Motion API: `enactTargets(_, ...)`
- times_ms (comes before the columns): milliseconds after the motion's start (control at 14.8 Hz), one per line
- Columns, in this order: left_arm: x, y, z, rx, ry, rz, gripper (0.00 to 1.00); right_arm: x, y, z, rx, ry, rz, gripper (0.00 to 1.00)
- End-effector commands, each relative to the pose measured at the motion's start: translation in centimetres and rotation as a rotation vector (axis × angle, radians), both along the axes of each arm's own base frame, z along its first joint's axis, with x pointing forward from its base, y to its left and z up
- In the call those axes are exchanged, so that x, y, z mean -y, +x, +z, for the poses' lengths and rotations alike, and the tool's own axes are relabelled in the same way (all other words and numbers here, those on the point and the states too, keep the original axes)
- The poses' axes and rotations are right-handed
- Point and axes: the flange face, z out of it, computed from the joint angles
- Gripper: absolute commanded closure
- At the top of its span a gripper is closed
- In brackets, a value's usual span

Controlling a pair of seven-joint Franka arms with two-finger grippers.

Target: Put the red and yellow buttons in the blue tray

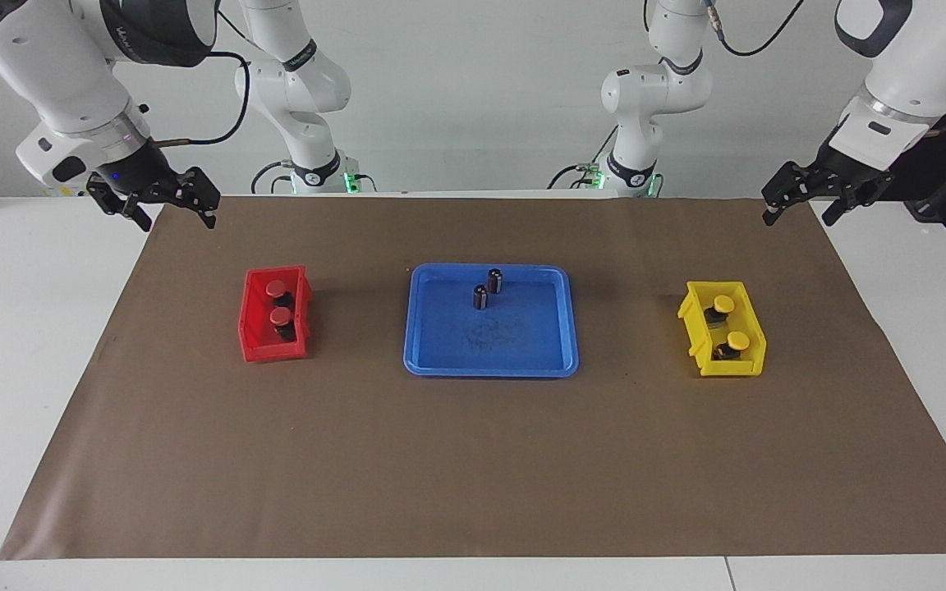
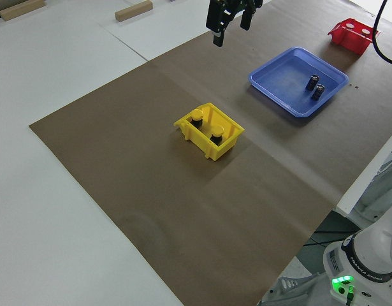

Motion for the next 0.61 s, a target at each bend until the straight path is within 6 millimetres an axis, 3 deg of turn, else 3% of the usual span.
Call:
enactTargets(0,-0.4,-0.68,0.17,-0.007,0.017,0.01,0.0,-0.06,-0.19,0.14,-0.003,-0.017,-0.011,0.0)
enactTargets(539,-0.74,-0.62,0.09,-0.009,0.017,0.015,0.0,-0.11,-0.27,-0.02,-0.004,-0.02,-0.014,0.0)
